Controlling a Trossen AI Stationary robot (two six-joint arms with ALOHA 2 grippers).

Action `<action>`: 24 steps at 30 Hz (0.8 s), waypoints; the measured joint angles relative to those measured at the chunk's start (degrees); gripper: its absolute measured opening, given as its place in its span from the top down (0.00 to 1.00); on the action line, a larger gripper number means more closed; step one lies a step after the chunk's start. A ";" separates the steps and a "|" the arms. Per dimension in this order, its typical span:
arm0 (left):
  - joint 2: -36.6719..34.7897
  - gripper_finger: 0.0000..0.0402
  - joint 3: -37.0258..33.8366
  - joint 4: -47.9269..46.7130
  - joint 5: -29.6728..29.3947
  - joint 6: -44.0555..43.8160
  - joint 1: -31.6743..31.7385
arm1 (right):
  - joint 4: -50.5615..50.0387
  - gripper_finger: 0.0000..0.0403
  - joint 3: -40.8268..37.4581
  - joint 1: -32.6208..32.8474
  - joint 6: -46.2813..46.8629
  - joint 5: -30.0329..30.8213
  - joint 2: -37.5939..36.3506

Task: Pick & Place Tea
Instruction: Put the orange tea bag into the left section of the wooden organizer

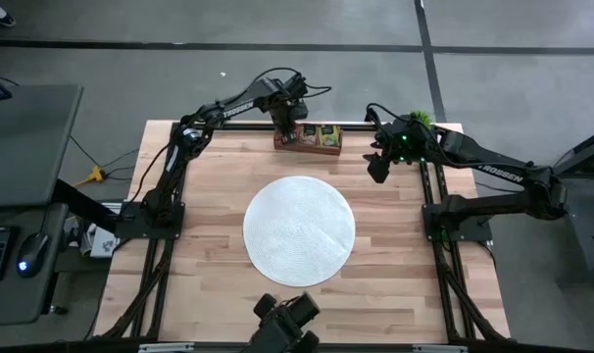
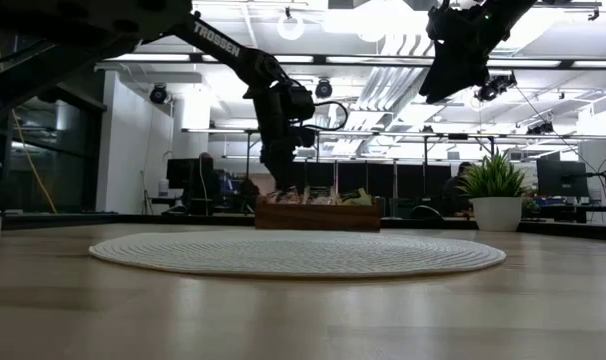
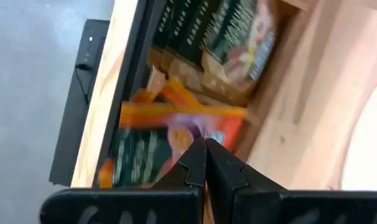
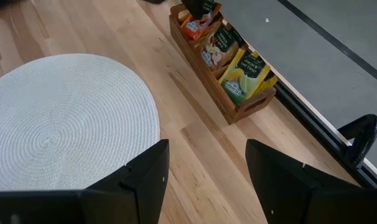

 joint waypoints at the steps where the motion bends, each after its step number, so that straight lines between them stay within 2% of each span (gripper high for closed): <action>1: 0.67 1.00 0.12 0.61 -0.11 -0.28 -0.21 | 0.01 0.48 0.00 0.00 0.00 0.01 0.00; 8: 2.95 1.00 0.10 -0.79 6.35 -1.90 0.09 | 0.36 0.48 0.02 0.00 0.19 0.04 -0.02; 18: 3.10 1.00 -0.07 0.13 5.22 -3.30 0.03 | 0.34 0.48 0.00 0.00 0.44 -0.10 -0.02; 24: 2.77 1.00 -0.02 -0.82 6.73 -2.75 0.02 | 0.33 0.48 0.00 0.00 0.30 -0.13 -0.02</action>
